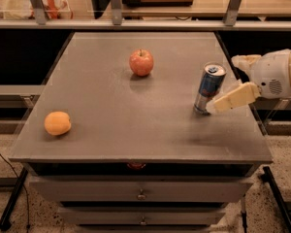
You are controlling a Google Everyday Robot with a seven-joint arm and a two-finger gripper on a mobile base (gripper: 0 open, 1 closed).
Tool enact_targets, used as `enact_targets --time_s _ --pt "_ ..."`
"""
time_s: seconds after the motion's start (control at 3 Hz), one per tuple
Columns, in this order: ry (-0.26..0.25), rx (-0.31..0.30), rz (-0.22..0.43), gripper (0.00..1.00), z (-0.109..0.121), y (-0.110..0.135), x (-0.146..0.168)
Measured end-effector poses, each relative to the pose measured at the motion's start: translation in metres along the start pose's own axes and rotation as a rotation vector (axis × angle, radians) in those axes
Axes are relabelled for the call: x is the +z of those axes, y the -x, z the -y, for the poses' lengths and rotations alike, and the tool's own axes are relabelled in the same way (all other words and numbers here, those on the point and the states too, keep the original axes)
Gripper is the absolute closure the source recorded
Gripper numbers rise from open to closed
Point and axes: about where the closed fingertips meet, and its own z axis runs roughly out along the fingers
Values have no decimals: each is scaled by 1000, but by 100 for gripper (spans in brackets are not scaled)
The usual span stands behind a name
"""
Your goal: Move redbull can near orange
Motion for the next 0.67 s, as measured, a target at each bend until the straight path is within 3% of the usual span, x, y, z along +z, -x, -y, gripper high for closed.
enact_targets --time_s 0.33,0.67 --pt "50 -5 75 0 -3 7 15" --pt "84 -19 130 18 -5 14 24"
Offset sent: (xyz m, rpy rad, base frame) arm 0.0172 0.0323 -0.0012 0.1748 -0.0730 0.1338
